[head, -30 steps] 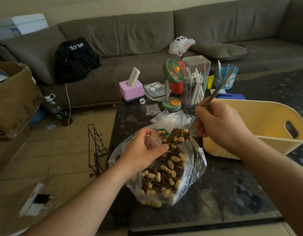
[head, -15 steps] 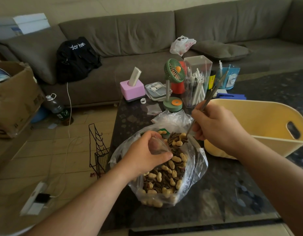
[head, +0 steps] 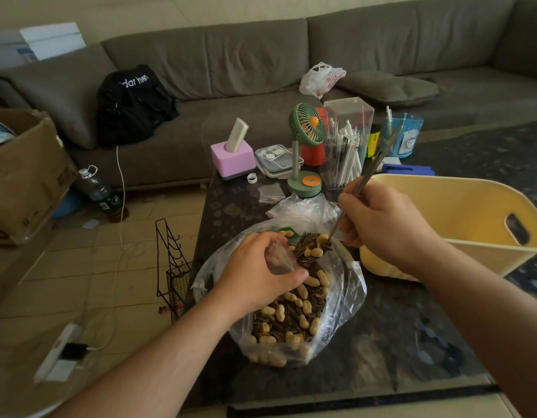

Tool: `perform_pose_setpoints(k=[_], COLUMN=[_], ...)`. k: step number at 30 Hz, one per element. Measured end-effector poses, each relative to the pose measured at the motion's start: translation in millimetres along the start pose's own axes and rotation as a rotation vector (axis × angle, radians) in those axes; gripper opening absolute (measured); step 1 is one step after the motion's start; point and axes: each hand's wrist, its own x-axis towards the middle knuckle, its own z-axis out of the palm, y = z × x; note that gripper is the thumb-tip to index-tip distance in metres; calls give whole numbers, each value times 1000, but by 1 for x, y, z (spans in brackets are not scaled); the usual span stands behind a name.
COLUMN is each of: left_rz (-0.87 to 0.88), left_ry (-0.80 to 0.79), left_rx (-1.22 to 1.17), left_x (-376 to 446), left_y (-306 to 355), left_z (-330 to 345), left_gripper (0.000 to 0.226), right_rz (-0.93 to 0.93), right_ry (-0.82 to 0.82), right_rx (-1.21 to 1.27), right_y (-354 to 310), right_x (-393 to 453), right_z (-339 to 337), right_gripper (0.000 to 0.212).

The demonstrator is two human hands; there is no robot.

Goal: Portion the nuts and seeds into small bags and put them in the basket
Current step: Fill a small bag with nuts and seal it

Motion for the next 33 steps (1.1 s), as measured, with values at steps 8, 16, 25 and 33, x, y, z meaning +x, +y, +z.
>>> perform_pose_setpoints(k=[8, 16, 25, 33], left_rz=[-60, -80, -99, -111], left_ry=[-91, -173, -234, -125], left_rx=[-125, -106, -152, -155], left_x=[3, 5, 6, 3], left_y=[-8, -7, 0, -3], left_z=[0, 2, -1, 0], left_gripper=[76, 63, 75, 82], right_rz=[10, 3, 7, -84], right_ry=[-11, -14, -17, 30], right_rx=[4, -3, -4, -26], right_y=[-1, -1, -4, -17], right_x=[-1, -2, -2, -4], right_z=[1, 2, 1, -13], right_gripper=[17, 18, 18, 16])
